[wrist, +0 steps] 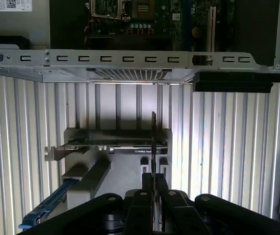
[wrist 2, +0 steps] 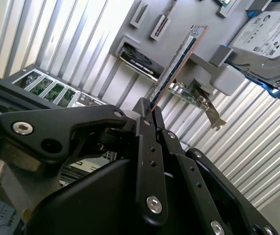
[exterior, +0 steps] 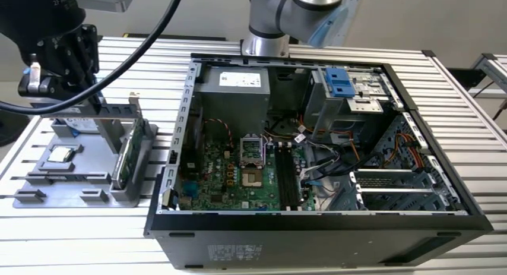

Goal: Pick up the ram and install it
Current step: 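Pick up the ram and move it above insertion slot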

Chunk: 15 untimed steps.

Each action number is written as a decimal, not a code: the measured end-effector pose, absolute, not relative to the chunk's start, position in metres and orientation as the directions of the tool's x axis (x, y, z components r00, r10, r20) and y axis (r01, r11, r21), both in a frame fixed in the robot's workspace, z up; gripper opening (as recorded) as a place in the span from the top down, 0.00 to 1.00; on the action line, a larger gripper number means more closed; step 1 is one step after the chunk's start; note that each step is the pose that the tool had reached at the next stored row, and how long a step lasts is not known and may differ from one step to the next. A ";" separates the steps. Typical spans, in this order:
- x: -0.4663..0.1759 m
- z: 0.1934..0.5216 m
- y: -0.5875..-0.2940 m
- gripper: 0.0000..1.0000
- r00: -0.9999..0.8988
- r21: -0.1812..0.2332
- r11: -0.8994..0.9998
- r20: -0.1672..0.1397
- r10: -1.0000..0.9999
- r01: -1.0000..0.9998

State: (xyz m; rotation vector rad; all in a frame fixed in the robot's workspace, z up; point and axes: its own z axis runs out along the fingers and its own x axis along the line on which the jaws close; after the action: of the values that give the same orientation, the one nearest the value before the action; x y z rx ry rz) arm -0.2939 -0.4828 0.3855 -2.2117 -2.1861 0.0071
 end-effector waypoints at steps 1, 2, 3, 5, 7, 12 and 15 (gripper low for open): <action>-0.293 0.386 -0.483 1.00 0.012 -0.026 -0.011 0.019 1.000 1.000; -0.292 0.386 -0.483 1.00 0.012 -0.026 -0.011 0.019 1.000 1.000; -0.291 0.386 -0.483 1.00 0.012 -0.026 -0.011 0.019 1.000 1.000; -0.290 0.386 -0.483 1.00 0.012 -0.026 -0.011 0.019 1.000 1.000; -0.288 0.386 -0.483 1.00 0.012 -0.026 -0.011 0.019 1.000 1.000; -0.282 0.386 -0.483 1.00 0.012 -0.026 -0.011 0.019 1.000 1.000; -0.279 0.386 -0.483 1.00 0.012 -0.026 -0.011 0.019 1.000 1.000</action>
State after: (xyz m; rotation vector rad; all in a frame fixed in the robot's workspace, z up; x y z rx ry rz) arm -0.2791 -0.4827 0.3856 -2.2117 -2.1861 0.0071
